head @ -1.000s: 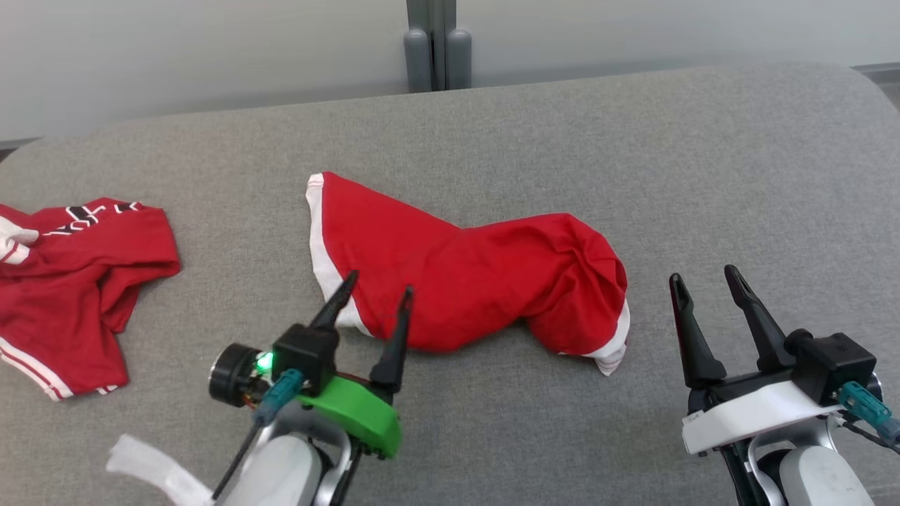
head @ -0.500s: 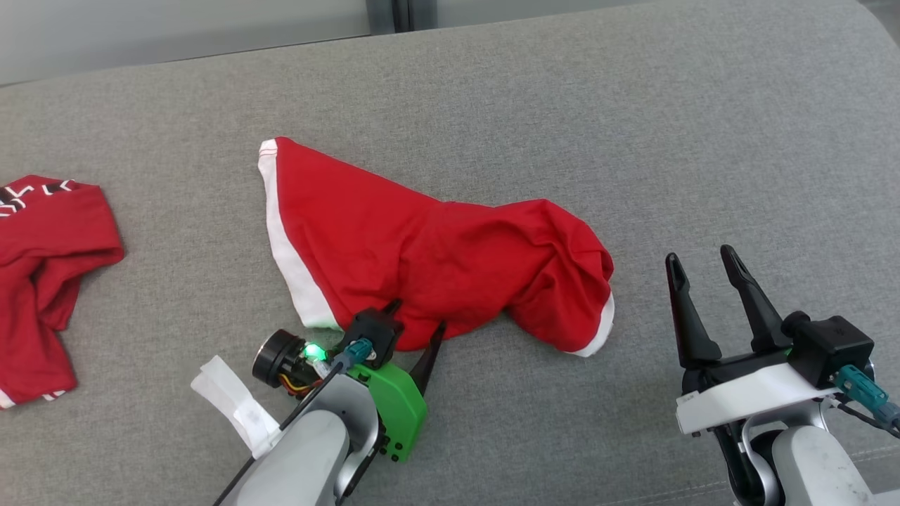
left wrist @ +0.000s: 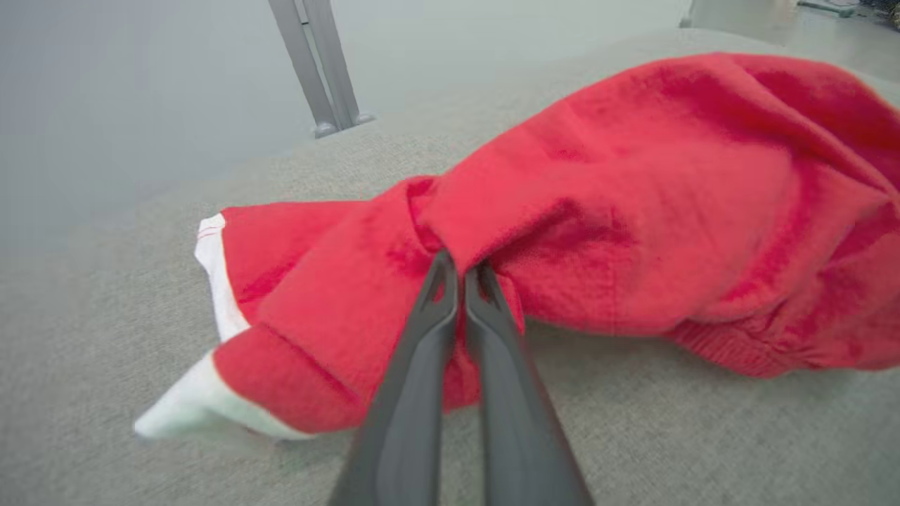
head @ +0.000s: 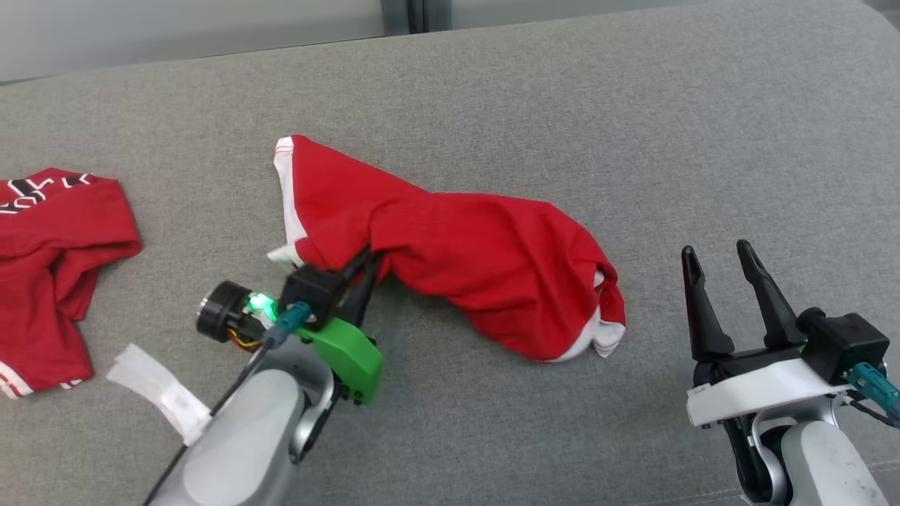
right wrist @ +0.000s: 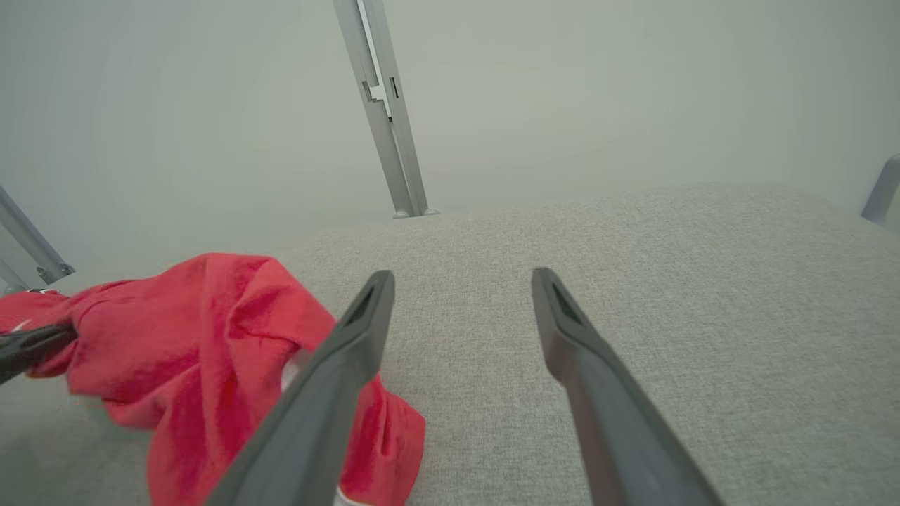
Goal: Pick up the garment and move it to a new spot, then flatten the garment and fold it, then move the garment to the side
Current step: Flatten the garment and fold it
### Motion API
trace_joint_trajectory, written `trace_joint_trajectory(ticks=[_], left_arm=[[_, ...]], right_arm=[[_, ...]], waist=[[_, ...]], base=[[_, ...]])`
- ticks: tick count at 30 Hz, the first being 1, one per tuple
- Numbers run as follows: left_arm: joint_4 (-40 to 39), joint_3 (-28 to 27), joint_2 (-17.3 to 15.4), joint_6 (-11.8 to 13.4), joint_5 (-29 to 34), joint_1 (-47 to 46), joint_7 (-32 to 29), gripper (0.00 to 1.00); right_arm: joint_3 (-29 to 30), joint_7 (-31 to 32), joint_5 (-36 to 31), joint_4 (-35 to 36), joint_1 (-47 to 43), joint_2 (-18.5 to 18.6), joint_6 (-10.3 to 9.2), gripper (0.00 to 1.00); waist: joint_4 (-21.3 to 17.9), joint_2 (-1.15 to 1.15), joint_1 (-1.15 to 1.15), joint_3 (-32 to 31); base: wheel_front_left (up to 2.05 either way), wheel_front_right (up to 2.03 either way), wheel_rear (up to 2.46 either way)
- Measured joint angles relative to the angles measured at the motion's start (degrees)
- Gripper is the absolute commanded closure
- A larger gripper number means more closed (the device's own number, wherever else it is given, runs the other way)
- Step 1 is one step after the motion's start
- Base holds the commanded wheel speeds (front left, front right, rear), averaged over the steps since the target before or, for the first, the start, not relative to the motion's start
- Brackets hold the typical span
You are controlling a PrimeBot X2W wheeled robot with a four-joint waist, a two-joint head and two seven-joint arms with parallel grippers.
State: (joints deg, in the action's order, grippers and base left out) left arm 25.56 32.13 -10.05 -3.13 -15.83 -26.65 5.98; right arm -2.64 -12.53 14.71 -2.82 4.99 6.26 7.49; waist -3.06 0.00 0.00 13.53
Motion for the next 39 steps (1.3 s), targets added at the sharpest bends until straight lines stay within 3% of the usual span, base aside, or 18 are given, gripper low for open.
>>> trace_joint_trajectory(ticks=[9, 14, 15, 16, 17, 20, 27, 39], left_arm=[[-10.7, -6.0, -6.7, 3.7, -1.4, -1.7, -4.6, 1.00], [-9.9, -8.3, -7.2, 4.2, -3.6, -4.3, -6.4, 1.00], [-8.8, -8.6, -7.0, 4.1, -4.4, -5.0, -6.5, 0.92], [-7.7, -8.9, -6.5, 4.1, -5.1, -5.5, -6.4, 0.49], [-6.8, -9.1, -6.0, 4.1, -5.4, -5.8, -5.7, 0.00], [-4.3, -9.7, -3.9, 3.7, -6.5, -6.0, -2.1, 0.00], [-1.9, -10.8, -1.1, 5.5, -7.3, -3.6, 6.5, 0.00], [-15.7, -18.1, -0.8, 10.8, -5.0, 12.6, 9.2, 0.00]], right_arm=[[-0.1, 0.1, 0.0, 0.0, 0.0, -0.2, 0.00, 0.00], [-0.7, 0.1, 0.2, -0.1, 0.8, -0.2, 0.00, 0.00], [-0.8, 0.0, 0.3, -0.2, 1.0, -0.2, 0.00, 0.00], [-0.9, -0.1, 0.3, -0.3, 1.2, -0.2, 0.00, 0.00], [-1.0, -0.2, 0.3, -0.4, 1.3, -0.2, 0.00, 0.00], [-1.3, -0.3, 0.4, -0.7, 1.5, -0.2, 0.00, 0.00], [-0.8, -0.7, 0.3, -0.8, 1.5, 0.1, 0.00, 0.00], [-1.6, 0.9, -0.5, 0.5, -0.3, 0.7, 0.00, 0.00]], waist=[[1.1, 0.00, 0.00, -0.5], [0.0, 0.00, 0.00, 0.2], [-0.3, 0.00, 0.00, 0.4], [-0.6, 0.00, 0.00, 0.7], [-0.8, 0.00, 0.00, 0.8], [-1.7, 0.00, 0.00, 1.4], [-2.1, 0.00, 0.00, 1.6], [0.3, 0.00, 0.00, -3.0]], base=[[0.00, 0.00, 0.00], [0.00, 0.00, 0.00], [0.00, 0.00, 0.00], [0.00, 0.00, 0.00], [0.00, 0.00, 0.00], [0.00, 0.00, 0.00], [0.00, 0.00, 0.00], [0.00, 0.00, 0.00]])
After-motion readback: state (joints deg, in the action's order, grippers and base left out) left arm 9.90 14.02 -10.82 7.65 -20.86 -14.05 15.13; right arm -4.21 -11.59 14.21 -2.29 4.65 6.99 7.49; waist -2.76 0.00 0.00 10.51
